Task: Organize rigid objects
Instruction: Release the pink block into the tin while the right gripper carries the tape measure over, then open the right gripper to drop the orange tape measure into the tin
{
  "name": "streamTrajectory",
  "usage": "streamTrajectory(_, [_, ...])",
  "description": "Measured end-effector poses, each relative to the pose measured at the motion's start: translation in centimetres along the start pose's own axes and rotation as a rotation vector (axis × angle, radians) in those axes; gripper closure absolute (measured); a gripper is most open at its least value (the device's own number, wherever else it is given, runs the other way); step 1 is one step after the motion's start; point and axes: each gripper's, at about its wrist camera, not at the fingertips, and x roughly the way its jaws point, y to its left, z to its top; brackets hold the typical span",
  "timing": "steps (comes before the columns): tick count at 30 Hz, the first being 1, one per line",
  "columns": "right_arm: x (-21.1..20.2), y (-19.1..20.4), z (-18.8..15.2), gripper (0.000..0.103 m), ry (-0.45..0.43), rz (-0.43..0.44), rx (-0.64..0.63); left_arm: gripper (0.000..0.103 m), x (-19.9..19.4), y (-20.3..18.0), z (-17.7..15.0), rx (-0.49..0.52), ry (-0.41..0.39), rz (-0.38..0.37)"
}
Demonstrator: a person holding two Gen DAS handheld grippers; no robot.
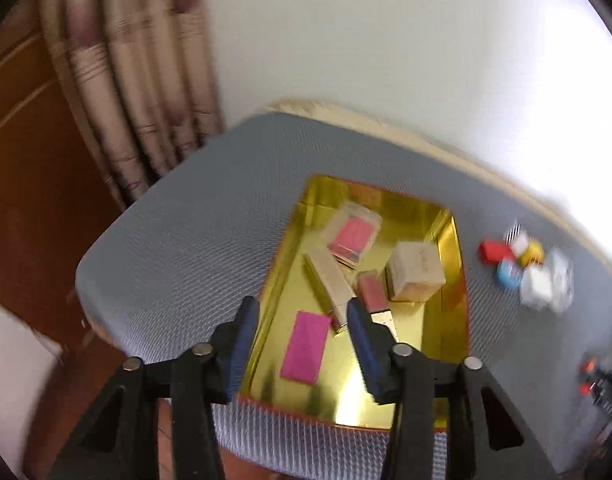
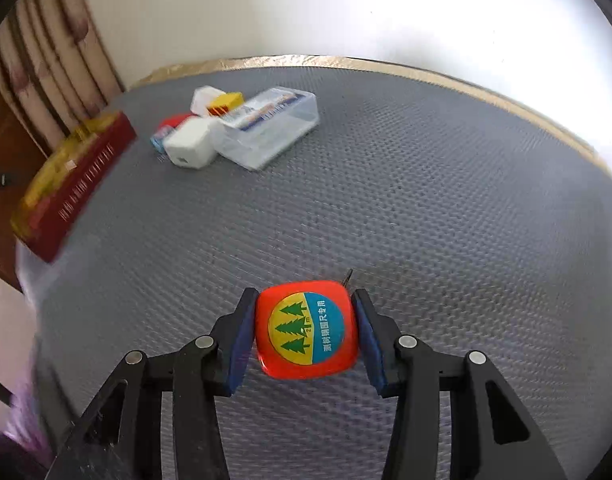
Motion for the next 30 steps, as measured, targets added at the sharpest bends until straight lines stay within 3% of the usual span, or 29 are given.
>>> streamTrajectory(3, [-0.7,1.5,1.6,0.058,-0.010,0.096,0.047,0.053,-2.1,1.8,-2.1,-0.058,-0.044,0.015])
streamTrajectory(6, [-1.4,5.1,4.3,0.058,-0.029,0.195,0.039,0.053,-3.0,2.3,-3.7,-0.045,-0.071,0.060])
streamTrajectory(13, [0.8,18.6,11.8,0.058,-0.008,0.416,-0.069,0.053,-3.0,2.8,-5.5,-0.029,-0.081,0.039])
streamTrajectory(18, [7.0,28.2,15.9,0.058,0.059,0.432,-0.131,0.053,-3.1,3.5,-5.6,-0.034,-0.091,0.039])
streamTrajectory(21, [10.5,32.0,16.7,0.058,0.100,0.405,-0.146,0.053,-2.4,3.9,-5.5,-0.049,-0.053,0.023])
streamTrajectory(30, [16.5,35.6,17.8,0.058,0.147,0.320,-0.126,0.053,-0.9,5.1,-5.1,-0.102,0.009,-0.026])
